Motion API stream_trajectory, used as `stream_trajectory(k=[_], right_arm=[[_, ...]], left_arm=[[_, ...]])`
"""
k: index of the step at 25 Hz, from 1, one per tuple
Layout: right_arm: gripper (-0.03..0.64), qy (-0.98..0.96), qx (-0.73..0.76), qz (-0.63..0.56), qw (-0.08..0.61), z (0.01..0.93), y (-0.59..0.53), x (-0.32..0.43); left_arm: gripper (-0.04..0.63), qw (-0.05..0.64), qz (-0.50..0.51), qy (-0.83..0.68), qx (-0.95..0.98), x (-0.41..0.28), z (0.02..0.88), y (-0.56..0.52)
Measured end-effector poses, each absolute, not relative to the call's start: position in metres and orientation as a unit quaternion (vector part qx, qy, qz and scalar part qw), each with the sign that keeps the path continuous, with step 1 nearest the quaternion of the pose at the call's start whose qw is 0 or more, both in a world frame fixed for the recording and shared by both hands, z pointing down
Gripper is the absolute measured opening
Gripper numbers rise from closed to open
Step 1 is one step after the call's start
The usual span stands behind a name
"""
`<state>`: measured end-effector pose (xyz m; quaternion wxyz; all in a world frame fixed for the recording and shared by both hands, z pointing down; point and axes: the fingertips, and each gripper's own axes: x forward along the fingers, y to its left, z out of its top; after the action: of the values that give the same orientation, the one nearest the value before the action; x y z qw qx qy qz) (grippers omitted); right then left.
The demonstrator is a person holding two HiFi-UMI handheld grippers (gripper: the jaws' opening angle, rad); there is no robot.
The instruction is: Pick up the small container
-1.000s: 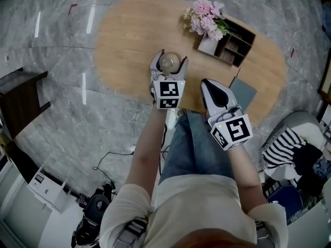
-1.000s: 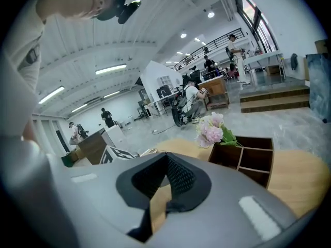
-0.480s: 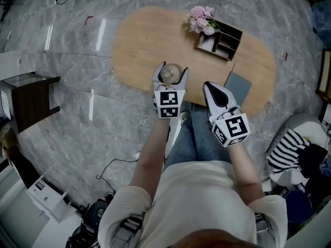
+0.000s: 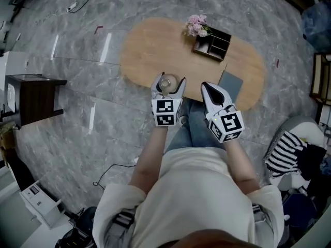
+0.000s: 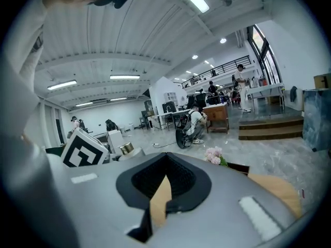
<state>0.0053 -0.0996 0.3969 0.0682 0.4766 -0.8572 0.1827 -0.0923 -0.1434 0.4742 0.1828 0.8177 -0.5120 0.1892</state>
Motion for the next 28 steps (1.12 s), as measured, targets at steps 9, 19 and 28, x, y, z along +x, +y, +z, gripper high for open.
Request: stream_trajectory(k=[9,19,28], right_arm=[[-0.002,-0.866,0.471,0.155,0.063,0.354,-0.052,0.003],[-0.002,-0.874,0.461,0.144,0.055,0.33,-0.023,-0.001],[-0.002,-0.88,0.454,0.131,0.053,0.319,-0.016,-0.008]], left_arm=[[0.347,0.16,0.18,-0.497,0.834,-0.091,0.416,-0.082],[0.347,0.153,0.158,-0.492,0.842,-0.098,0.38,-0.042],[0.347,0.142,0.133,-0.506,0.84,-0.118,0.353,-0.025]])
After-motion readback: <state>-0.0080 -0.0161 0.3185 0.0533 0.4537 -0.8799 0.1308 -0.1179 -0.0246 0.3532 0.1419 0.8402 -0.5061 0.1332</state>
